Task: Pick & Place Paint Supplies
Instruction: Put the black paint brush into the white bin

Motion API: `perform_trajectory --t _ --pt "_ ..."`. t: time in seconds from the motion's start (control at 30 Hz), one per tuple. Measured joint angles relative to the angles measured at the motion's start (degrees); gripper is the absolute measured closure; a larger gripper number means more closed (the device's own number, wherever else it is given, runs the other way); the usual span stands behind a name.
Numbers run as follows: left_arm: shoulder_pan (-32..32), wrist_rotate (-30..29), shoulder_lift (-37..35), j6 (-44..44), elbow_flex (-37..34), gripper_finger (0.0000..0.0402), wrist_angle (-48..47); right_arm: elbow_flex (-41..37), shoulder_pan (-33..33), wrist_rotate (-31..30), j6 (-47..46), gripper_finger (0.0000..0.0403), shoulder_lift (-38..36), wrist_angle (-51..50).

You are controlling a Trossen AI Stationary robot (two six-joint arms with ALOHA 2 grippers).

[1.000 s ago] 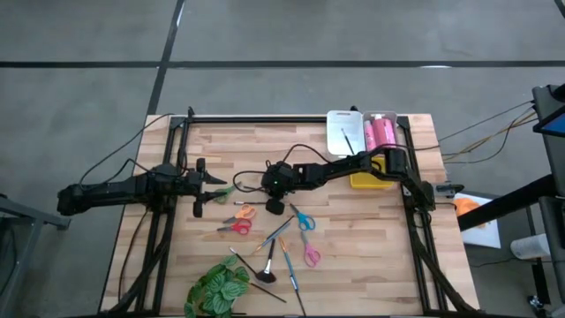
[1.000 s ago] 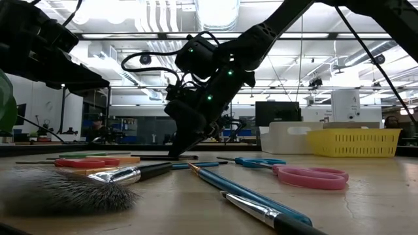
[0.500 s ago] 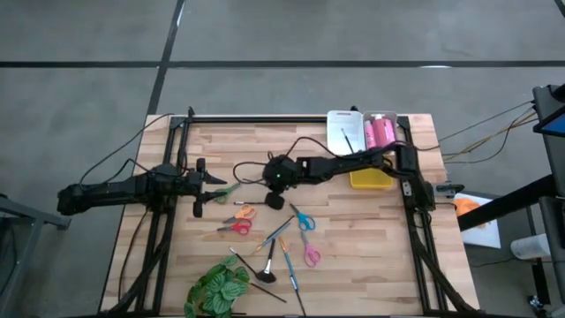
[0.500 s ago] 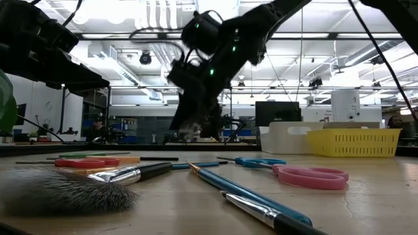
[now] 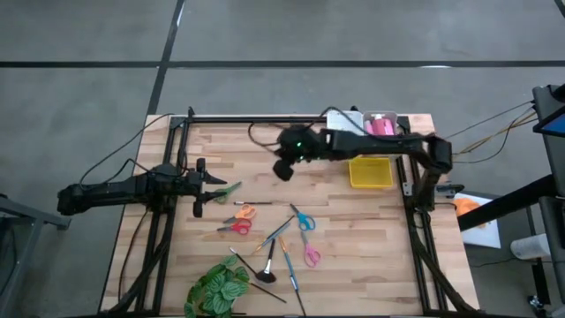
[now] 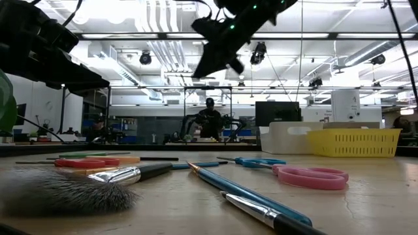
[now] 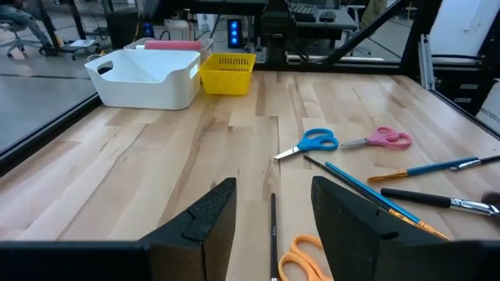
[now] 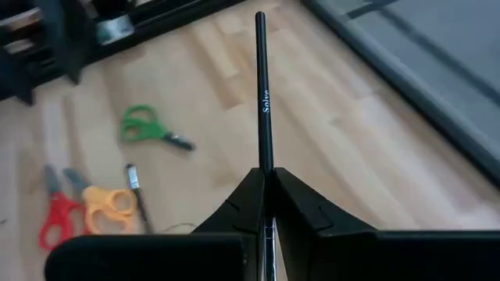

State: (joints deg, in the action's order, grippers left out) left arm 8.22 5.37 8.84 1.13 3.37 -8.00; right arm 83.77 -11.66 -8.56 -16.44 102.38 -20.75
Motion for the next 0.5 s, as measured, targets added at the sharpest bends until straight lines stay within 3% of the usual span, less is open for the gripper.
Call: perform_trajectory --t 0.33,0.5 --pt "0.01 -0.01 0.44 0.0 0.0 0.0232 -0.01 -1.24 -5.86 -2.16 1.86 0.0386 -10.06 -13.83" --pt "0.0 0.0 0.42 0.0 -0.01 0.0232 0.01 -5.22 -9.24 -2.15 2.08 0.0386 -14.87 -14.66"
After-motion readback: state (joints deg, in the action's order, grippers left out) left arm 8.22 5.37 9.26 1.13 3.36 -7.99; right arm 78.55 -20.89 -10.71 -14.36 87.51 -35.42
